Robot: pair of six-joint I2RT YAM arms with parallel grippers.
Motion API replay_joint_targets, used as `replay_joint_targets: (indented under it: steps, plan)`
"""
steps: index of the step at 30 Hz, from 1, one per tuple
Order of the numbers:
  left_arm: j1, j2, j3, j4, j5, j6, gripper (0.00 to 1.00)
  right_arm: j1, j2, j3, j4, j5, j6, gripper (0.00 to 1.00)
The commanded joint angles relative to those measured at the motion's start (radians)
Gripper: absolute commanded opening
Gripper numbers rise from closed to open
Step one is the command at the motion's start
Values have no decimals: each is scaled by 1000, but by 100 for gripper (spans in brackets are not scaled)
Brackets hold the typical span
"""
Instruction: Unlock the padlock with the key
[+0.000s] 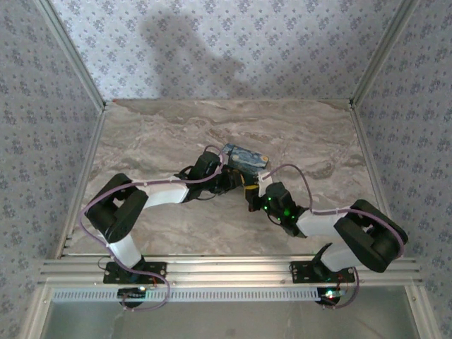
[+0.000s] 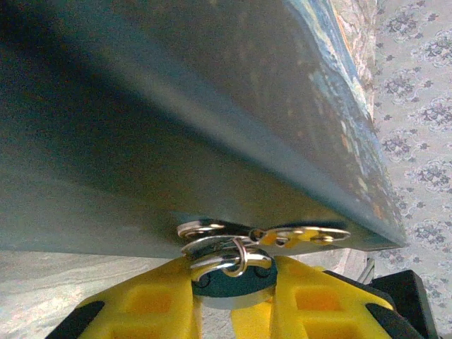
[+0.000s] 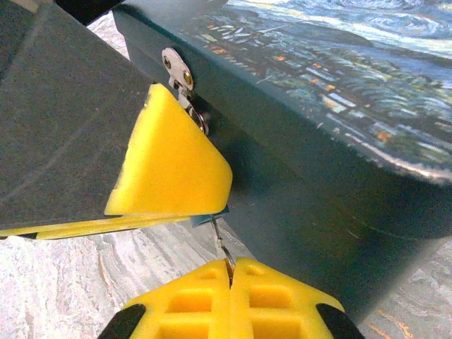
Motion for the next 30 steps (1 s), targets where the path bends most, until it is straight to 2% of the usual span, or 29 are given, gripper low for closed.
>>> replay_joint_targets:
  steps: [1,14,30]
  plan:
    - [-7,28,5,-42,-13,7,23,-20,-42,11,132,-48,36,0]
    - [-6,40,5,-39,-16,0,23,-64,-58,-8,144,-88,48,0]
    - [-3,54,5,-40,-38,-9,23,-44,-81,7,56,-64,37,0]
